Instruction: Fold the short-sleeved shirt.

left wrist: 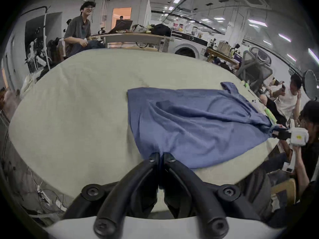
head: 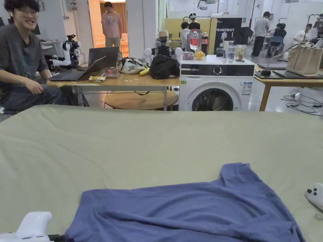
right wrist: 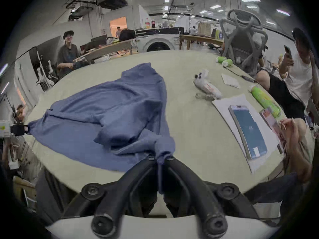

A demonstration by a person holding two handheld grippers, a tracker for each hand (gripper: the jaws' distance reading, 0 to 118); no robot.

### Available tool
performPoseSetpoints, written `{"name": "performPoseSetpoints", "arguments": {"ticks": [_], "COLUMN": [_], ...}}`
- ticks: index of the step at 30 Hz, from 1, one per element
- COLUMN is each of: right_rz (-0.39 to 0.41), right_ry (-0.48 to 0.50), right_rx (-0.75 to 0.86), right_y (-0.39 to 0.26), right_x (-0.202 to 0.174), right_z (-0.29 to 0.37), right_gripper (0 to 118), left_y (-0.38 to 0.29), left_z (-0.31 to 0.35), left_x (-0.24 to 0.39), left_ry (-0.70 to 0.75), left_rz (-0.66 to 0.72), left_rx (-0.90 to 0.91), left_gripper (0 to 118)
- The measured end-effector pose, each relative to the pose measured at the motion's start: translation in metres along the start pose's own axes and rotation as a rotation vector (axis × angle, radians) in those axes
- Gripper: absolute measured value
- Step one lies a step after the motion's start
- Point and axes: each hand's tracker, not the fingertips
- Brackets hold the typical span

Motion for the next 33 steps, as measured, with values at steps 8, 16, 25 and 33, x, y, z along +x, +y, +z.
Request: {"name": "performPoseSetpoints", "arguments": {"ticks": [8,16,25,33], "right_rz": [0.099,0.097,0.103,0.141], "right_ry": [0.037,0.184,0.254,0.28], "right_rx": [0.181,0.4,0.383,0.359], "right_y": [0.005,0.064,0.065,0.073], "right_x": [-0.022,-0.076,-0.114,-0.11], "right_z": [0.018,0.051,0.031,0.019], "right_gripper": [69,69,0,0], "left_y": [0.008,0.046,0.042,0.109], "left_z": [0.008,0.084,0.078,0.017], "left_x": [0.012,0.079,0.086,0.041], "left_ry": [0.006,0.028,-0.035,0.003], "left_rz": [-0.025,-0.174,-0.113,-0.009], "left_rx": [0.152,0.564,0.562,0.246], "left_gripper": [68,67,0,0]}}
